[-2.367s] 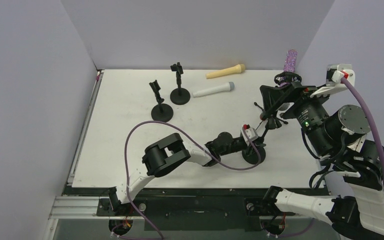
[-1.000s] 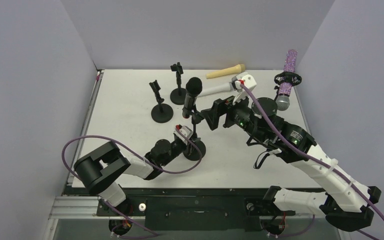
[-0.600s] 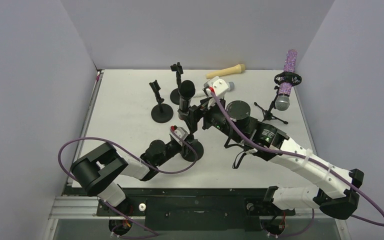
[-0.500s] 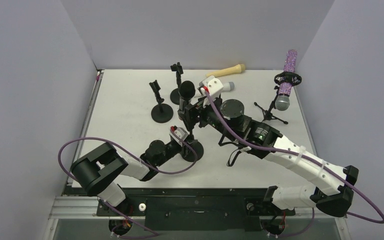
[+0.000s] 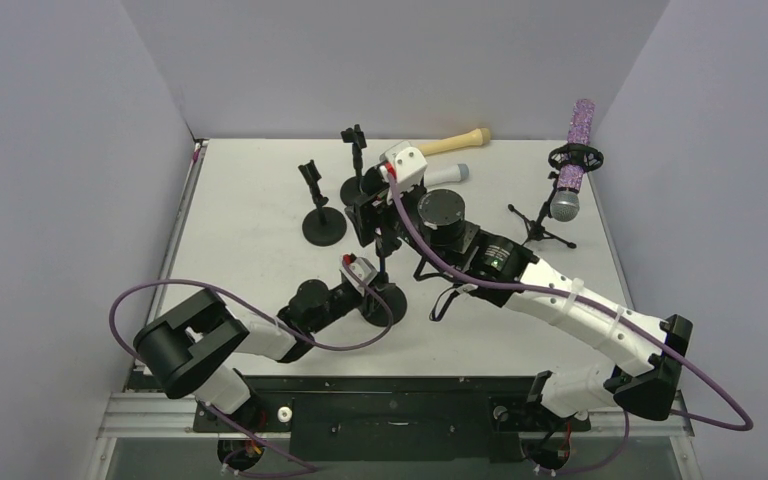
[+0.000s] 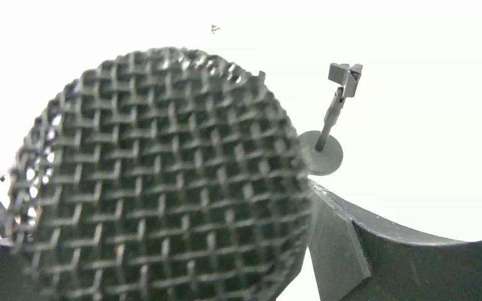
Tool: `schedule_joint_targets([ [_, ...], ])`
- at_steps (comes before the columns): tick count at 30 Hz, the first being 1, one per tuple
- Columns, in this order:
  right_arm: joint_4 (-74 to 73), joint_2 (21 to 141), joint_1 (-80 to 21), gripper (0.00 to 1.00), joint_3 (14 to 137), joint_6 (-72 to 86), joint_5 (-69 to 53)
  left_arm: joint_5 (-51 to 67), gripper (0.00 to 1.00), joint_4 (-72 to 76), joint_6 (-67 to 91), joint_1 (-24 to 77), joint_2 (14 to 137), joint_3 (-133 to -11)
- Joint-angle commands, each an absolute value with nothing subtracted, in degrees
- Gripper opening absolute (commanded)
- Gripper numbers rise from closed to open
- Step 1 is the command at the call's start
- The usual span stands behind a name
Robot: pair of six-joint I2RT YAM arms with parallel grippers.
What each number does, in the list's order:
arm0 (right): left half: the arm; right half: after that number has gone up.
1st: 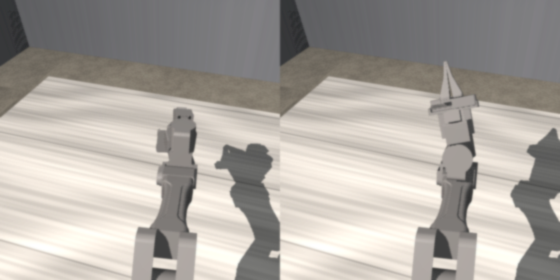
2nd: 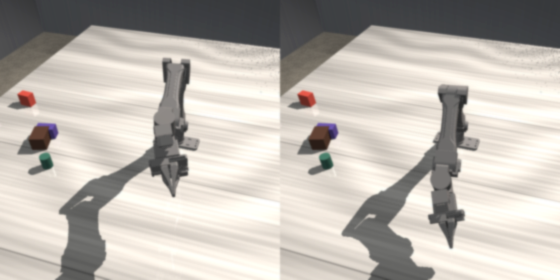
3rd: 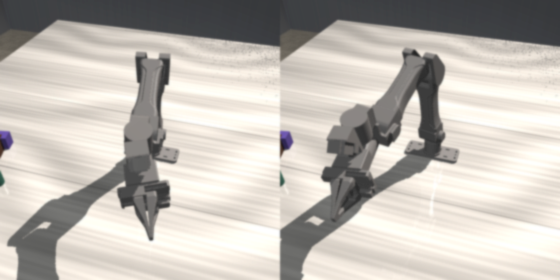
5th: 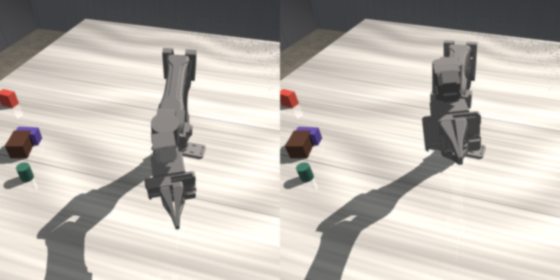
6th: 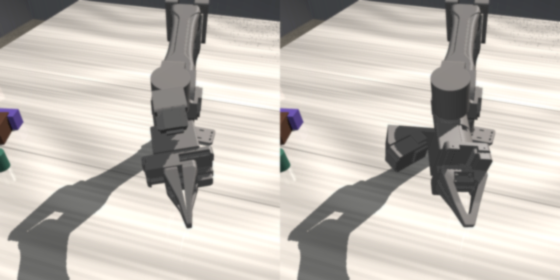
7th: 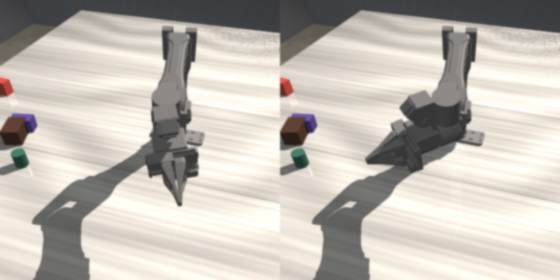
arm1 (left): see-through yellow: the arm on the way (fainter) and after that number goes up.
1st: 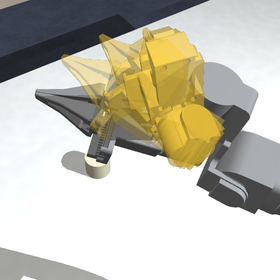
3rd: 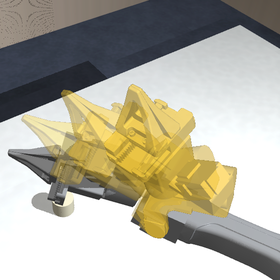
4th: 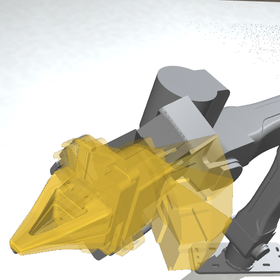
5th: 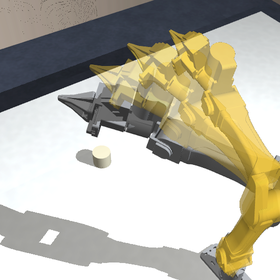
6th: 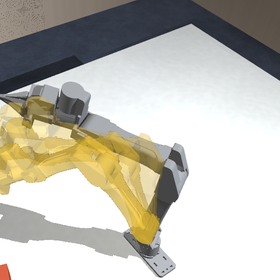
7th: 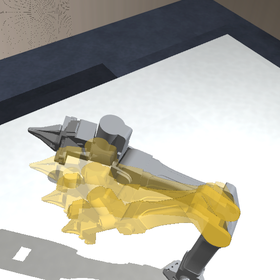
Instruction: Remove the microphone from the stand
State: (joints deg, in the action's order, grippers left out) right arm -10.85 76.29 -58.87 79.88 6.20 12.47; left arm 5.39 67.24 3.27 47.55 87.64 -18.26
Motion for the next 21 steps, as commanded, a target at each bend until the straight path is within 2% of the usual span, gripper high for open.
schedule_joint_targets([
  [1,-7.26,75.89,-58.98,0.69,83.30,5.19,15.36,8.19,0.00,70.45,1.61,46.90,83.56,-18.81],
  [3,-7.96,75.76,-59.07,0.69,83.35,4.66,14.84,9.72,0.00,69.70,1.46,46.40,82.90,-18.90],
  [10,-11.19,73.95,-59.07,0.78,83.78,1.92,8.35,19.60,0.00,69.86,2.17,43.80,82.90,-20.01],
  [21,-19.60,73.26,-52.99,0.80,87.35,-1.94,-14.57,33.67,0.00,69.23,4.42,40.46,84.95,-22.72],
])
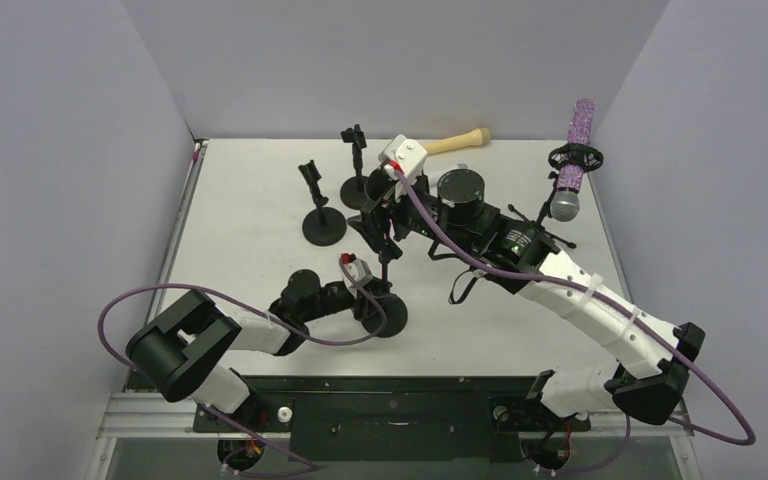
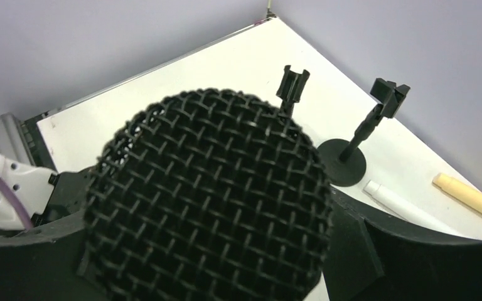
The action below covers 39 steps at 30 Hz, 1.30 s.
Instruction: Remove the microphone from the stand
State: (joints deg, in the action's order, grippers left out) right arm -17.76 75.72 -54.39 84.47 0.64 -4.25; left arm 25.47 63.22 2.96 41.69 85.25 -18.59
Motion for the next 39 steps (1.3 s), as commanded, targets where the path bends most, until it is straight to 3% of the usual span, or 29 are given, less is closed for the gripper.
schedule_joint_targets([
  [1,-19.99,73.15,-52.82,0.80,87.49,-2.35,-15.29,34.32,0.00,69.03,4.95,39.98,85.09,-23.15],
  [9,-20.75,70.96,-50.77,0.80,86.18,-2.90,-22.56,38.94,0.00,64.92,5.31,39.02,86.33,-25.91],
  [18,-17.45,70.56,-48.88,0.79,85.08,-2.51,-20.94,39.54,0.00,61.38,4.04,39.15,85.25,-26.81],
  [24,-16.18,70.74,-48.25,0.72,85.98,-1.94,-20.06,40.21,0.00,58.35,3.28,39.19,84.54,-27.74],
  [26,-16.32,71.17,-48.24,0.66,86.30,-1.89,-19.90,40.14,0.00,57.38,2.85,39.22,84.21,-28.03],
  [29,-16.39,71.50,-48.25,0.46,86.46,-1.74,-19.37,39.69,0.02,55.89,2.24,39.28,83.68,-28.40],
  [36,-17.27,71.51,-48.73,0.01,86.64,-1.10,-14.92,36.52,0.34,52.60,2.64,39.37,81.93,-29.40],
  [39,-17.35,71.24,-49.65,0.00,86.47,-0.89,-10.55,32.21,0.51,52.15,2.92,39.40,80.18,-29.33],
])
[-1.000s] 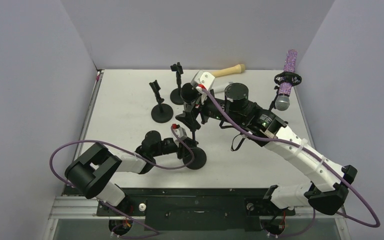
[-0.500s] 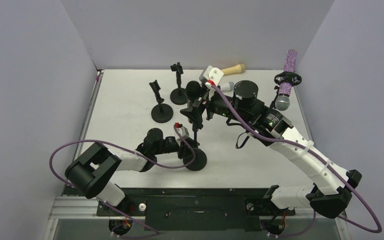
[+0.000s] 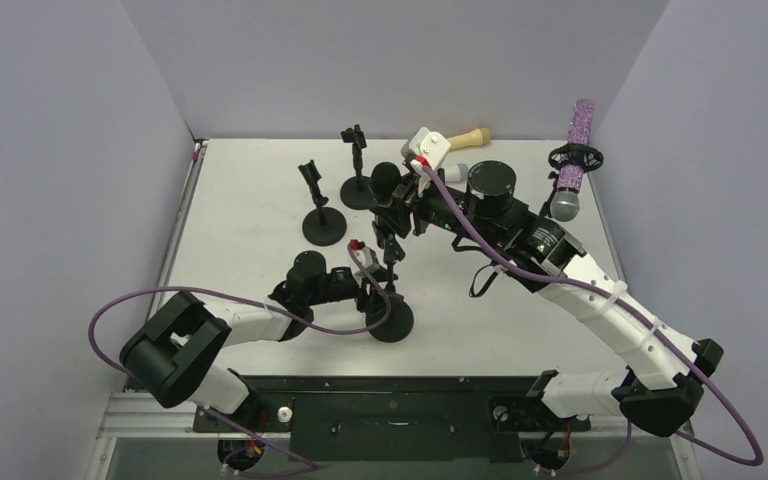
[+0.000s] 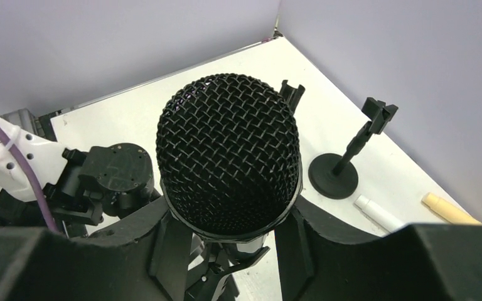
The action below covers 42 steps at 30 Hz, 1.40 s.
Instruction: Remove the microphone from the stand
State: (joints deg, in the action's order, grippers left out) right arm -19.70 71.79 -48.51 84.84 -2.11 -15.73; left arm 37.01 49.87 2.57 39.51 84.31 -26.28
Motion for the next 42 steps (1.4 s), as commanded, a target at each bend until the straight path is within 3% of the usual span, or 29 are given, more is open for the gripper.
schedule_joint_targets([
  [1,-17.29,71.07,-50.56,0.00,86.42,-0.88,-6.68,29.98,0.57,52.08,3.04,39.43,79.73,-29.30],
  [6,-17.18,71.25,-56.95,0.00,86.97,-0.83,12.61,21.81,0.81,53.56,6.38,39.35,74.73,-28.29],
  [10,-19.64,73.93,-58.73,0.00,90.68,4.08,25.83,12.71,0.86,53.36,7.40,40.15,69.50,-27.19],
  [24,-25.51,83.56,-67.54,0.00,102.41,9.86,53.53,-12.24,0.82,50.96,-8.78,54.66,58.20,-26.02],
  [31,-25.53,85.05,-69.35,0.00,103.45,10.02,57.35,-16.79,0.73,54.38,-11.15,57.44,59.51,-27.13],
  [42,-26.01,86.48,-70.13,0.00,104.80,10.02,58.67,-13.15,0.71,59.87,-10.36,57.58,59.32,-28.07],
])
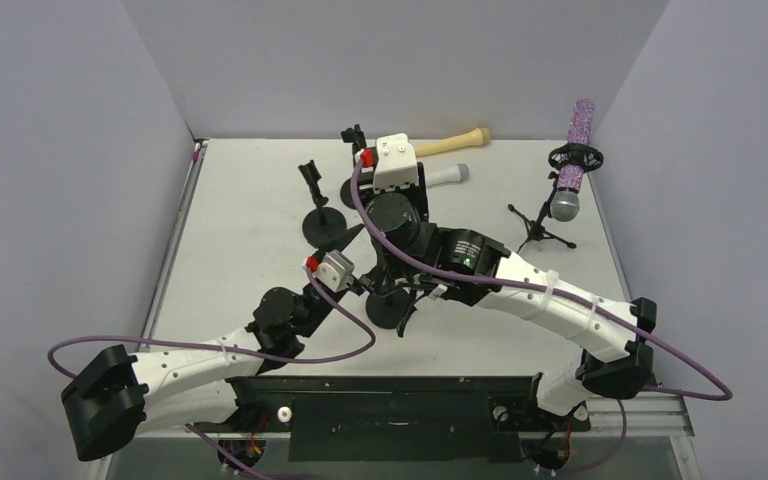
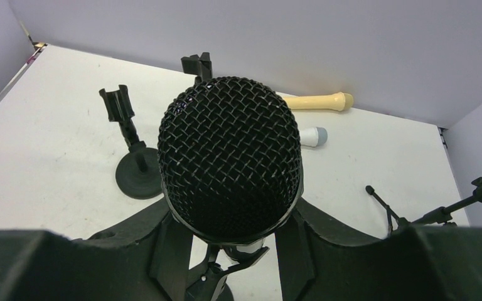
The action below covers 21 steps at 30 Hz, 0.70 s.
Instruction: Remove the microphone from the stand
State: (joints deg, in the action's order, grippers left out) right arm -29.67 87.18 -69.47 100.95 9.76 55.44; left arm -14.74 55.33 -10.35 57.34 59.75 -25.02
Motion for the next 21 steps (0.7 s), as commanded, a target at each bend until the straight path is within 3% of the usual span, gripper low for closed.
schedule_joint_targets([
  [1,-25.97,86.57,-70.09,0.00,104.84,10.02,58.70,-12.34,0.71,59.53,-10.28,57.57,59.28,-28.24],
  [9,-25.82,87.00,-70.18,0.00,104.98,10.02,59.09,-10.13,0.69,60.96,-8.78,57.63,61.41,-29.28],
  [21,-25.60,87.03,-70.15,0.00,104.95,9.76,59.66,-10.33,0.42,63.32,-7.27,57.57,64.54,-30.41],
])
